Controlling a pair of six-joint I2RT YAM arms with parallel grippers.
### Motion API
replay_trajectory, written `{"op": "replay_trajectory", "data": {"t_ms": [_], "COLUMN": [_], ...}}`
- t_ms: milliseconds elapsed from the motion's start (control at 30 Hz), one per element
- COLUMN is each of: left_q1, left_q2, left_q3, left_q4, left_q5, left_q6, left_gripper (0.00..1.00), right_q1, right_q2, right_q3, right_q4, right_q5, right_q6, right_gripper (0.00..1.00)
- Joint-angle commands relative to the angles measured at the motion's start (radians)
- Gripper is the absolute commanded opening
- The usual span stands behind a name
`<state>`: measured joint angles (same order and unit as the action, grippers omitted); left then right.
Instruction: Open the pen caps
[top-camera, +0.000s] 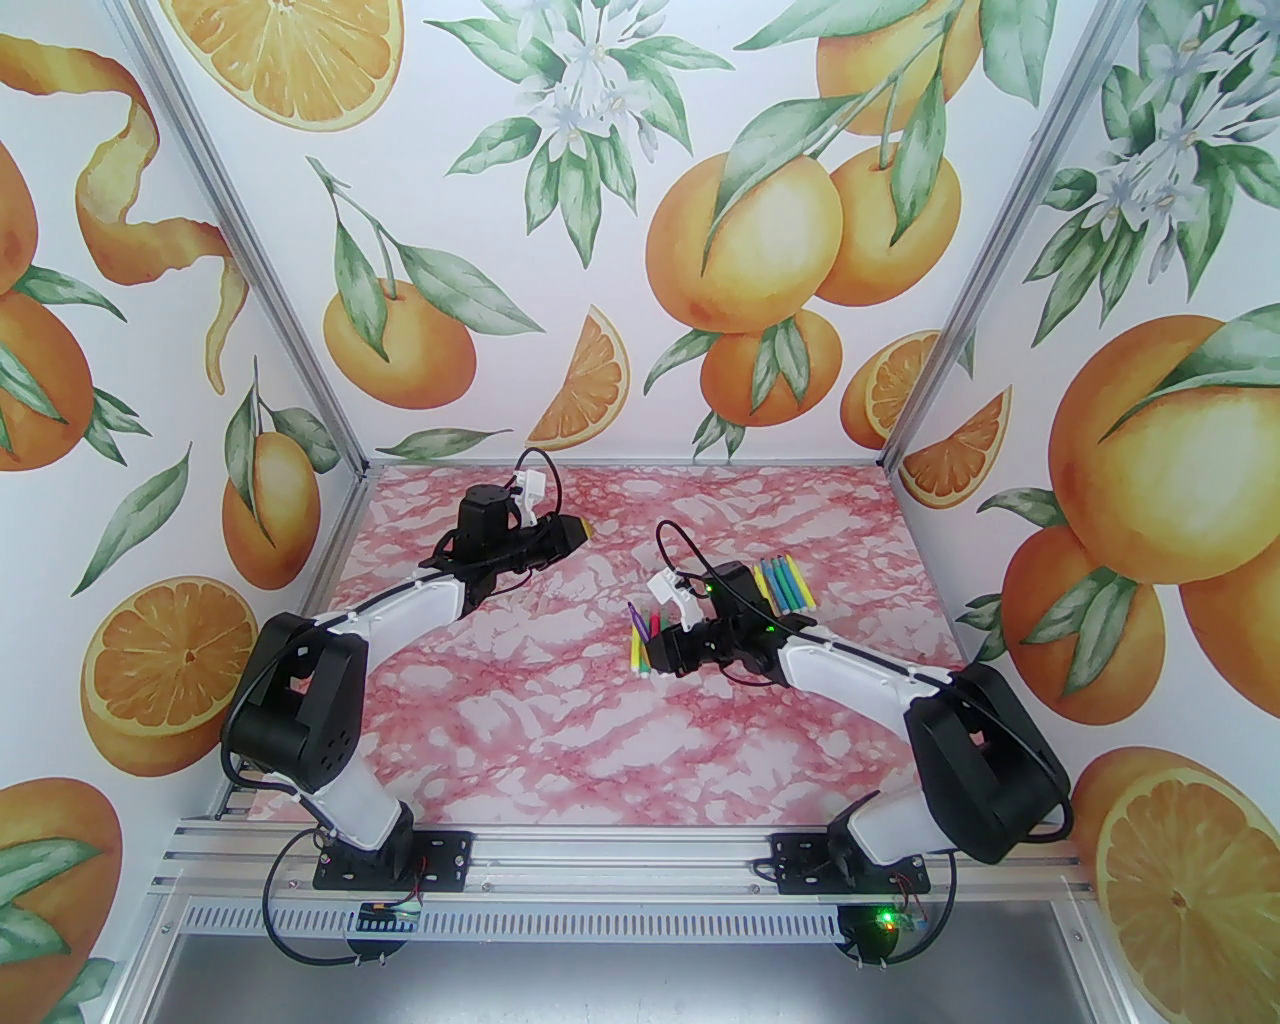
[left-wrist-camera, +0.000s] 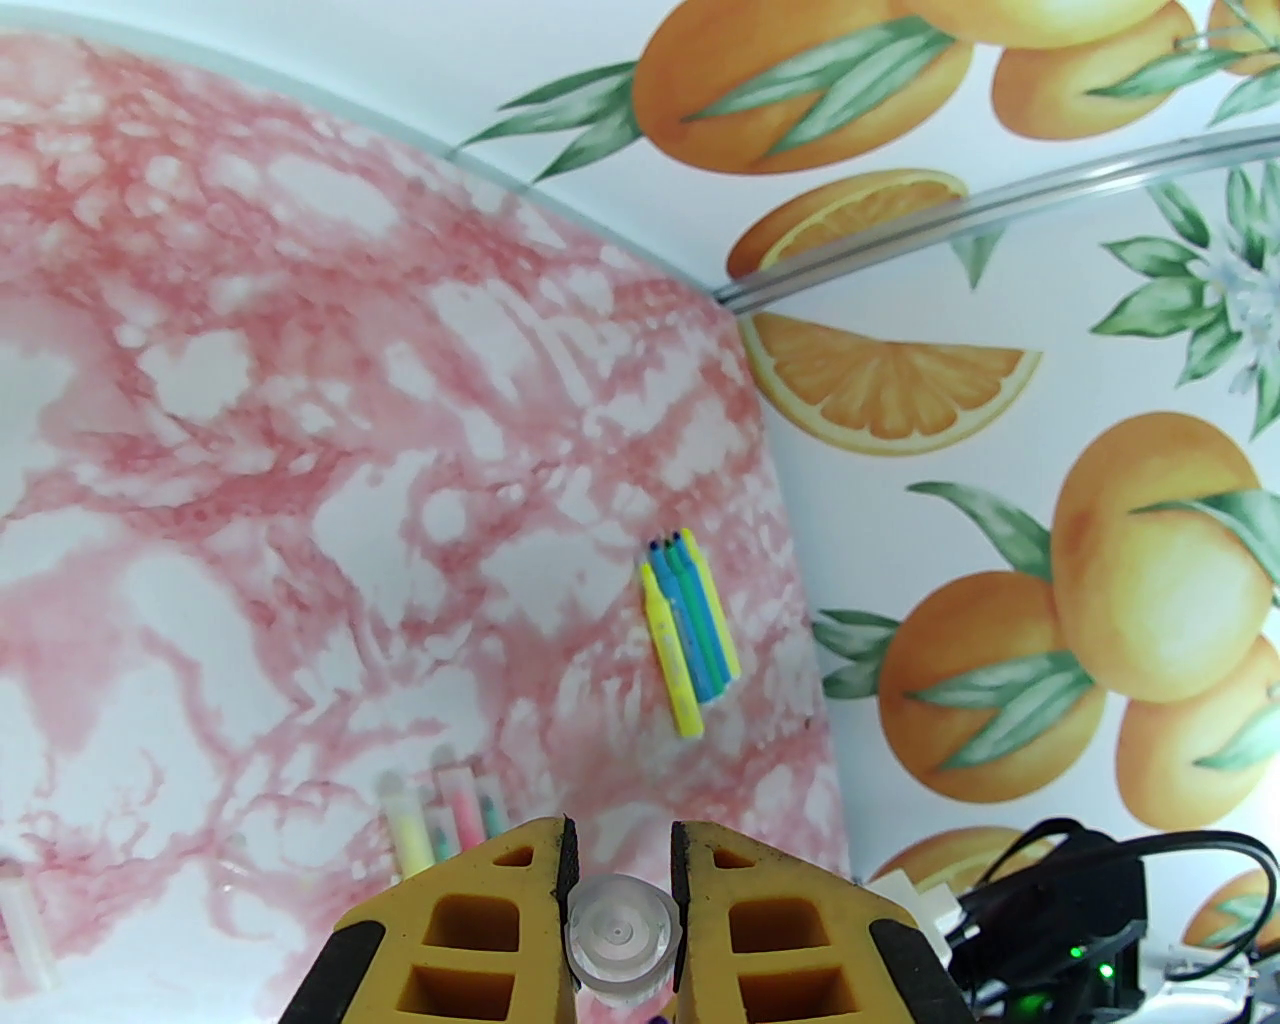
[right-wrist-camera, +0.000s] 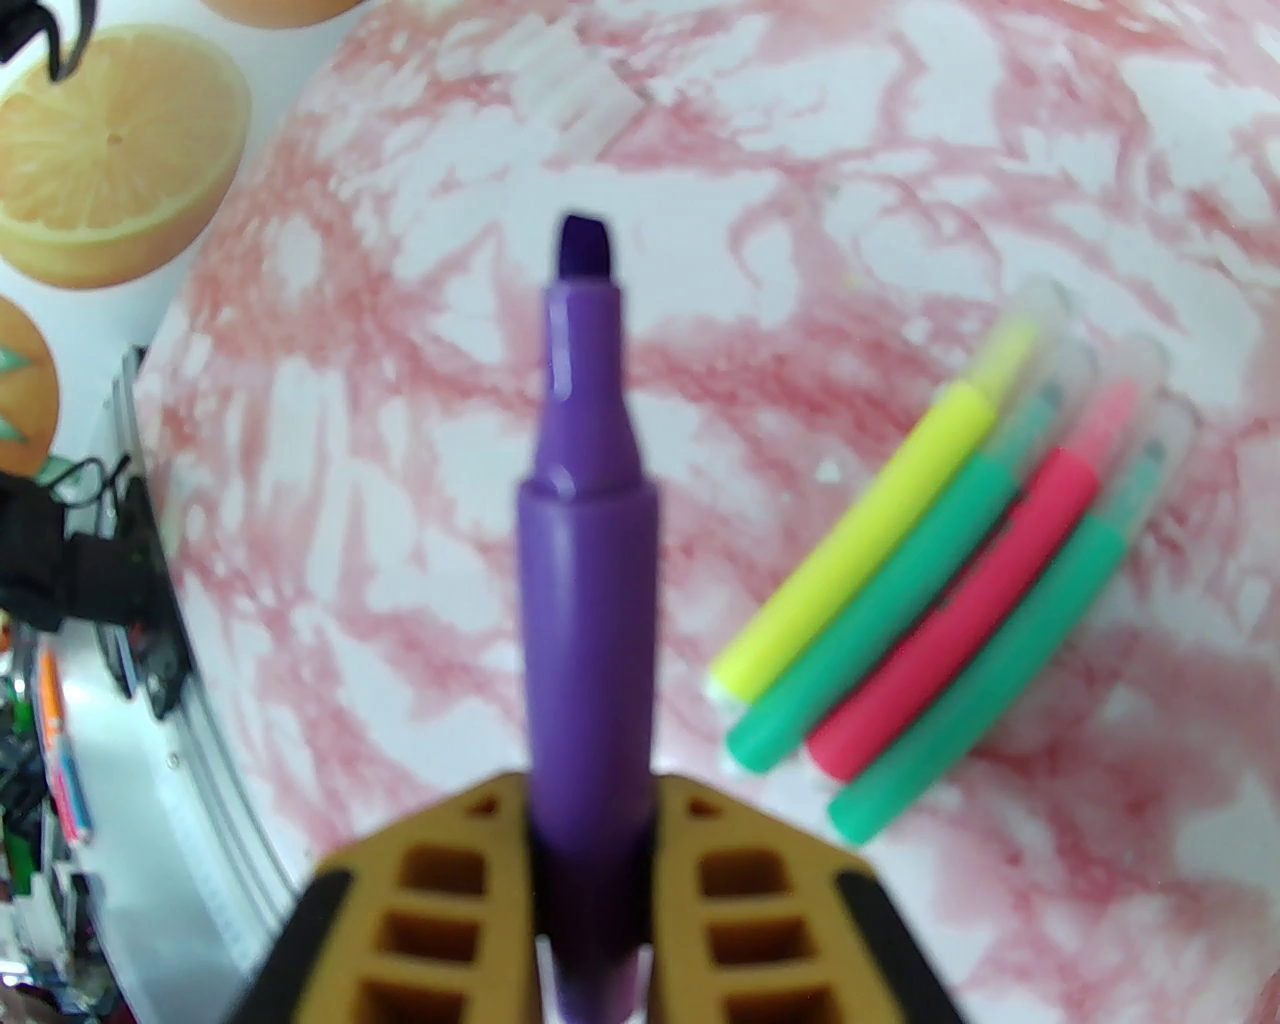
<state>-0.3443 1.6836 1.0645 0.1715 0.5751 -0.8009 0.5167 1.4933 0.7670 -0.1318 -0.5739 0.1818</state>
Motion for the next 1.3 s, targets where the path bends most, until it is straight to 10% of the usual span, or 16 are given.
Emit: {"op": "replay_trajectory", "data": {"t_ms": [0,733,1267], "left_q1": [-0.005,-0.072,-0.116], "left_q2": [-0.025,0.051,0.197], "left_q3": [0.080,0.244,0.347], "left_q4": [-0.153,-0.755,-0.866], "left_q5": [-0.032,-0.397,-0.527], "left_q6": [0.114,0.518,0.572], "left_gripper": [0.00,0.00,0.00], "right_q1": [0.002,-0.139,-0.188], "right_q2": [-0.039,0.104,0.253], "right_q3": [0.011,0.263,0.342], "right_q4": [-0.020,-0.328,-0.374], "right_q5": [0.094,0.697,0.809], "right_q6": [-0.011,-0.051,-0.102], "right_gripper": [0.00,0.00,0.00]}}
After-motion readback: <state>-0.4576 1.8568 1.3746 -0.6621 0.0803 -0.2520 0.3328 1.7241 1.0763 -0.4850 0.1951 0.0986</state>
